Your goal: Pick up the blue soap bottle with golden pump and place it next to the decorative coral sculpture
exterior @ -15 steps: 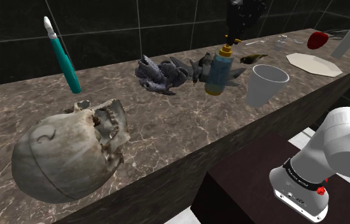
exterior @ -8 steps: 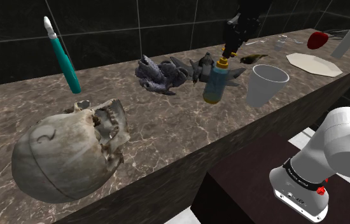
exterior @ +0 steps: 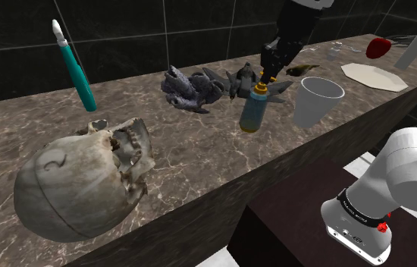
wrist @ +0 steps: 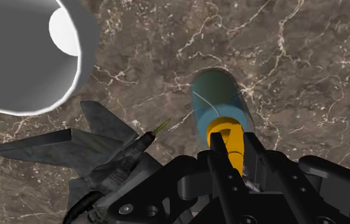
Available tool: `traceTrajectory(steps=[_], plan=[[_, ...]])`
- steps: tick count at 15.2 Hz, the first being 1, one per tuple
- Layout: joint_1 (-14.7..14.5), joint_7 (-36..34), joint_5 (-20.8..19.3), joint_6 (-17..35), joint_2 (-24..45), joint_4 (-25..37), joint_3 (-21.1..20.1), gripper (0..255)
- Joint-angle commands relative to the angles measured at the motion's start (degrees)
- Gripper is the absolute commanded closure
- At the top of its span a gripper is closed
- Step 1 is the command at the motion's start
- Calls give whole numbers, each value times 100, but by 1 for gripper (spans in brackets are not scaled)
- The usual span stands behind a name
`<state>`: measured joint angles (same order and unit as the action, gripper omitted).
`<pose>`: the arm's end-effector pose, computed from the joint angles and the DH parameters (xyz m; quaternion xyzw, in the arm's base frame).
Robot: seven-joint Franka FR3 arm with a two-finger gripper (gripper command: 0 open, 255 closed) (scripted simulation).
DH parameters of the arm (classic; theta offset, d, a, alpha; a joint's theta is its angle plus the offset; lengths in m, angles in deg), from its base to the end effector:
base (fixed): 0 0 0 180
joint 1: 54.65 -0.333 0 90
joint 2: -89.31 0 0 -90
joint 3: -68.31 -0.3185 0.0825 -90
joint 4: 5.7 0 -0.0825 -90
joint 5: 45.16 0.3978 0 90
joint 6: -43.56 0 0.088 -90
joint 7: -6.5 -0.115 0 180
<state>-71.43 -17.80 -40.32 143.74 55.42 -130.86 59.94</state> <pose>0.3505 0.1882 0.6139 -0.9971 0.0061 -0.0681 0.0320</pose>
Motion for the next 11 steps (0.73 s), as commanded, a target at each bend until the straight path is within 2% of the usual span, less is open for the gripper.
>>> traceTrajectory(steps=[1,7,8,11], plan=[[2,5,-1,33,8,-73,1,255],[2,5,-1,33,8,-73,0,255],[0,0,1,32,6,-73,-4,0],[1,-2,1,44,20,-70,-7,0]])
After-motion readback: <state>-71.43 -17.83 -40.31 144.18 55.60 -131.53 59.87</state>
